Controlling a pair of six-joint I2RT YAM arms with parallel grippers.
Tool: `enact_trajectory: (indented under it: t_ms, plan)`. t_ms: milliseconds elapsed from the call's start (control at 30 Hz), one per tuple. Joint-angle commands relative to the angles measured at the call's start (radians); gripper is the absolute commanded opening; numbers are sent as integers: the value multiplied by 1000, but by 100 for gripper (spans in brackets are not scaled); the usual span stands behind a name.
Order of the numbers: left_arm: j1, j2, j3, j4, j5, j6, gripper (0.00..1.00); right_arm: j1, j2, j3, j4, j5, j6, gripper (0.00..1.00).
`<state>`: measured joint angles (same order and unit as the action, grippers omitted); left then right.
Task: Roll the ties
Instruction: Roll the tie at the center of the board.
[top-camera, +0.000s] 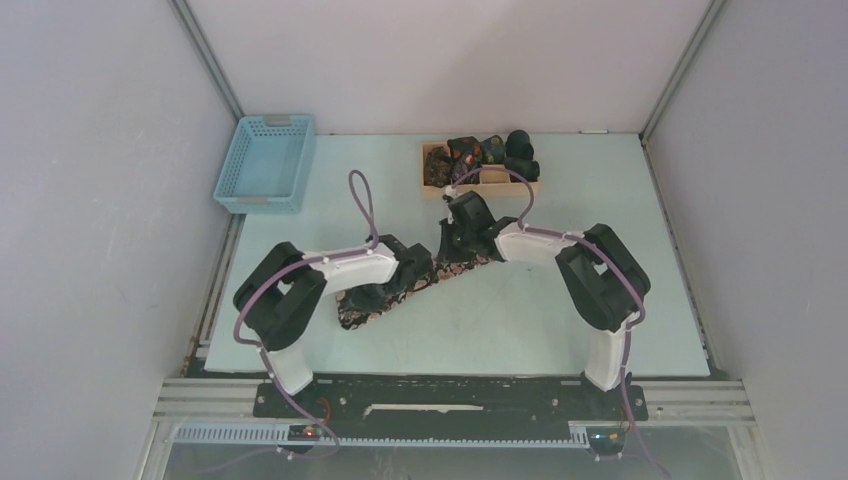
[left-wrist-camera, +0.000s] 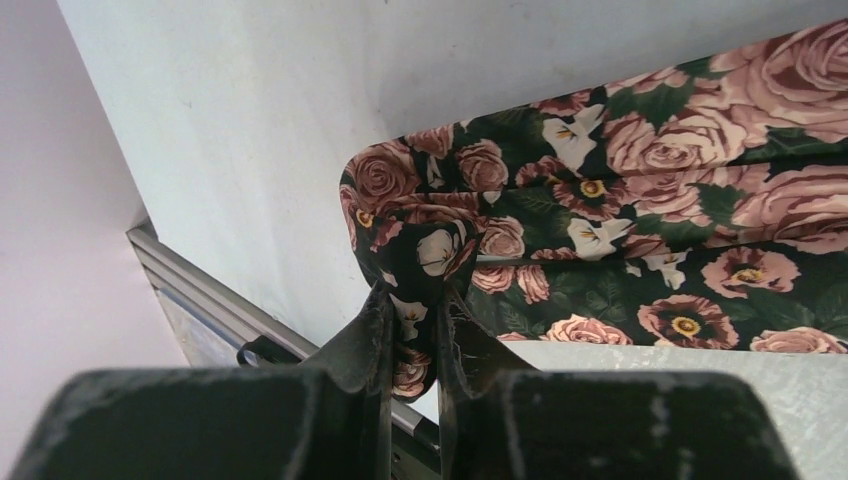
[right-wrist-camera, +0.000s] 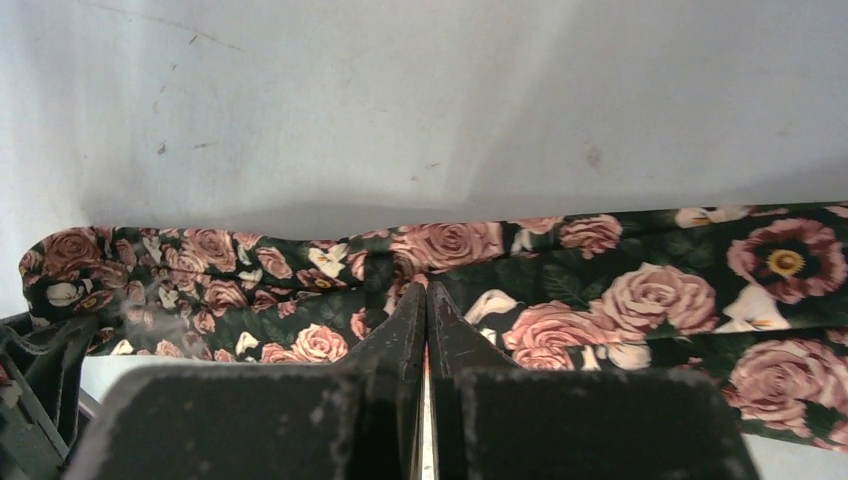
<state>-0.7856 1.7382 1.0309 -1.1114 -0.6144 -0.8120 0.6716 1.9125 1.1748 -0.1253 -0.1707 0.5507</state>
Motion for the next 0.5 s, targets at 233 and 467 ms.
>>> enact_trajectory:
  t_ms: [233,467]
  plan:
    - [-35,144,115,-22,0,-12,3,-39,-72,-23,4,51,35,0]
    - [-40,209,164,-12,46,-3,24,-39,-78,-24,4,48,34,0]
